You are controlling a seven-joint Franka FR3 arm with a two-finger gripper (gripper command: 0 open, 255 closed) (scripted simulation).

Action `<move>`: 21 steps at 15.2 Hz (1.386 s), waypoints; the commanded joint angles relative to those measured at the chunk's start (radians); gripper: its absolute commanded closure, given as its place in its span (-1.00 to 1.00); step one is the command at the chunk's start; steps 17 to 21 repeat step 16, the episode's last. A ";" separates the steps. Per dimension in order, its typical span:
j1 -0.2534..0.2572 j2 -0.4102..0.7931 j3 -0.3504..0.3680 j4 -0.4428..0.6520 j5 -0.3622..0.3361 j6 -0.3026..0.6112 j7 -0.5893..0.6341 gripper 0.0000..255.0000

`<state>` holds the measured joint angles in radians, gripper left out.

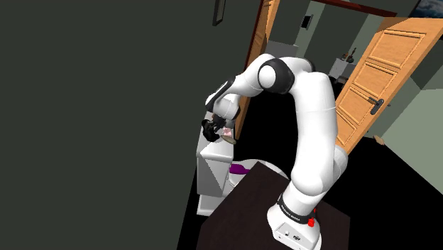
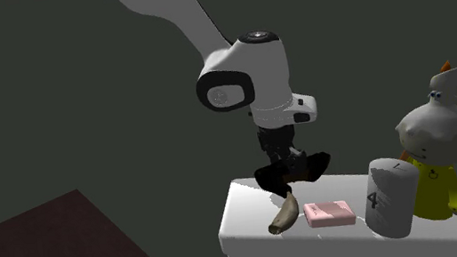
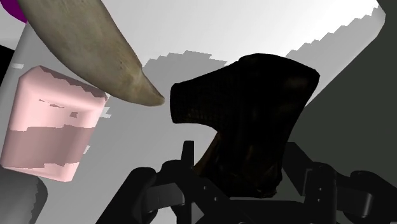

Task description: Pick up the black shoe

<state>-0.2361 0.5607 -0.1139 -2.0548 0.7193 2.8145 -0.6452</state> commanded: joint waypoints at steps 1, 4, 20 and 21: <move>0.009 -0.017 -0.012 -0.006 -0.012 -0.012 0.013 1.00; 0.026 -0.052 -0.035 -0.017 -0.038 -0.037 0.040 1.00; 0.078 -0.164 -0.106 -0.039 -0.134 -0.125 0.133 1.00; 0.078 -0.164 -0.106 -0.039 -0.134 -0.125 0.133 1.00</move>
